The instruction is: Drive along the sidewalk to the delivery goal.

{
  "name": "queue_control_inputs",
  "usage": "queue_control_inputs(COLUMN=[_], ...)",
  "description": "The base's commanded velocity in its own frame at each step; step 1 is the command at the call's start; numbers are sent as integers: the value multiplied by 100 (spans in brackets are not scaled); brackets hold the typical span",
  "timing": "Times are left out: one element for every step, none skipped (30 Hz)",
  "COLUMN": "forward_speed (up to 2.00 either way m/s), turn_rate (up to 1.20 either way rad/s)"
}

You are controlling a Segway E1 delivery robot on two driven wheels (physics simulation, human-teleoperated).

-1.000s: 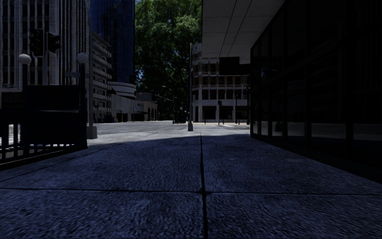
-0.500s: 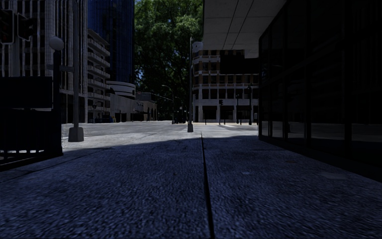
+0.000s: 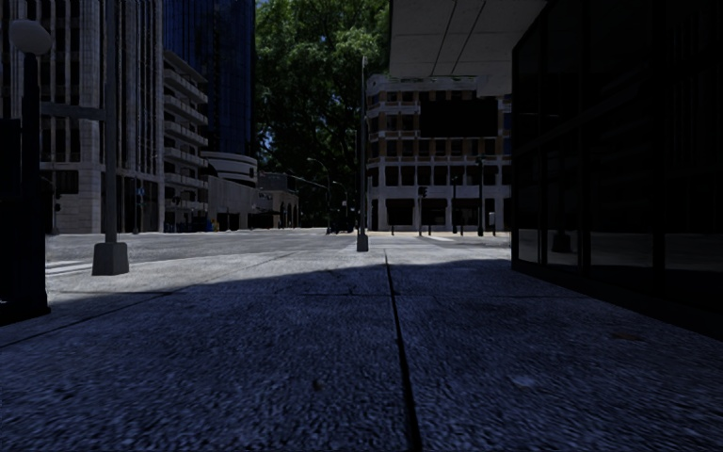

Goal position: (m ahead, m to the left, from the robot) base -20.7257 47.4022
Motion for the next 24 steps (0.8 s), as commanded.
queue_control_inputs(forward_speed=[166, 165, 165, 165, 164, 164, 164, 164, 164, 164, 164, 164, 164, 164, 164, 164, 164, 164, 164, 164, 164, 164, 164, 165], turn_rate=[36, 42, 46, 46, 50, 53, 55, 55, 57, 57, 57, 57, 57, 57, 57, 57, 57, 57, 57, 57, 57, 57, 56, 56])
